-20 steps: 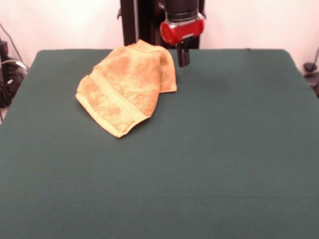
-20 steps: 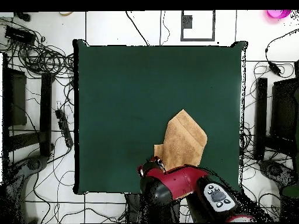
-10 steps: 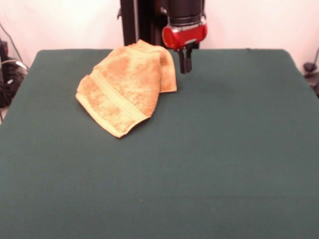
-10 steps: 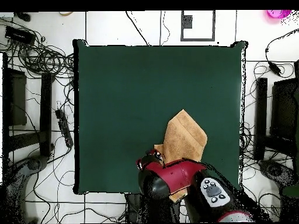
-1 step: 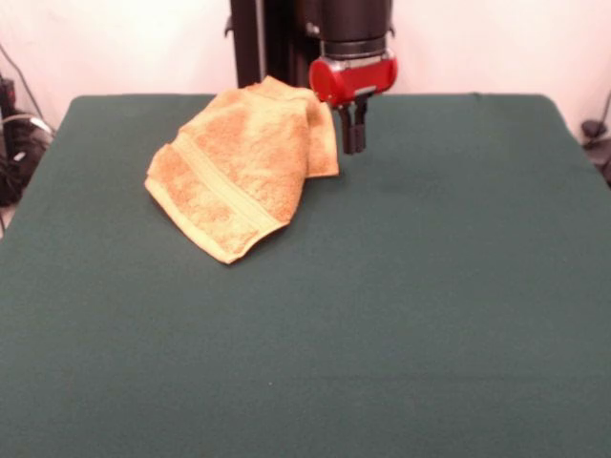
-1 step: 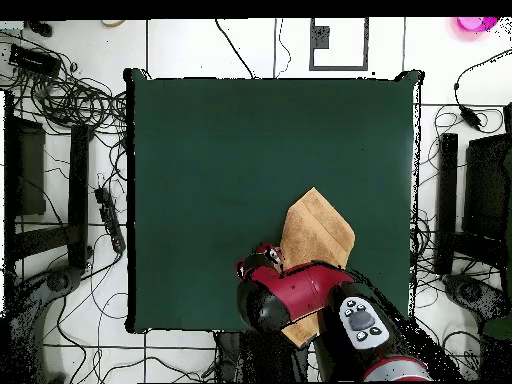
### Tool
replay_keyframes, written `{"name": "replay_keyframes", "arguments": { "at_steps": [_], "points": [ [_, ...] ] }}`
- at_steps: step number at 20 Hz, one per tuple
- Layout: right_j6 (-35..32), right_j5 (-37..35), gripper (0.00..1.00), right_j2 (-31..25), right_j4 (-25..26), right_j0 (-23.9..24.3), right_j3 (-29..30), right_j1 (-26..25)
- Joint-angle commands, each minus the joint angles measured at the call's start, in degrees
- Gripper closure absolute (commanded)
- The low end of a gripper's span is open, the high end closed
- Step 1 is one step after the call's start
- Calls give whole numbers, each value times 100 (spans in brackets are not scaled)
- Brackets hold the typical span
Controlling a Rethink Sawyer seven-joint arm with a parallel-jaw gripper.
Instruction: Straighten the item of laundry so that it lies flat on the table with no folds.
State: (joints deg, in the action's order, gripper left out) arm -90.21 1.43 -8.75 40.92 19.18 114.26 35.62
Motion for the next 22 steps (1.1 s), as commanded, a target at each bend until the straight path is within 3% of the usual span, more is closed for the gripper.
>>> {"name": "replay_keyframes", "arguments": {
  "at_steps": [1,14,22],
  "points": [
    [-431,-477,100,102,40,-248,-737,-430],
    [-268,-1572,100,-54,-328,-291,-1019,-716],
    [-371,-1846,100,-152,-332,-307,-1222,-922]
  ]
}}
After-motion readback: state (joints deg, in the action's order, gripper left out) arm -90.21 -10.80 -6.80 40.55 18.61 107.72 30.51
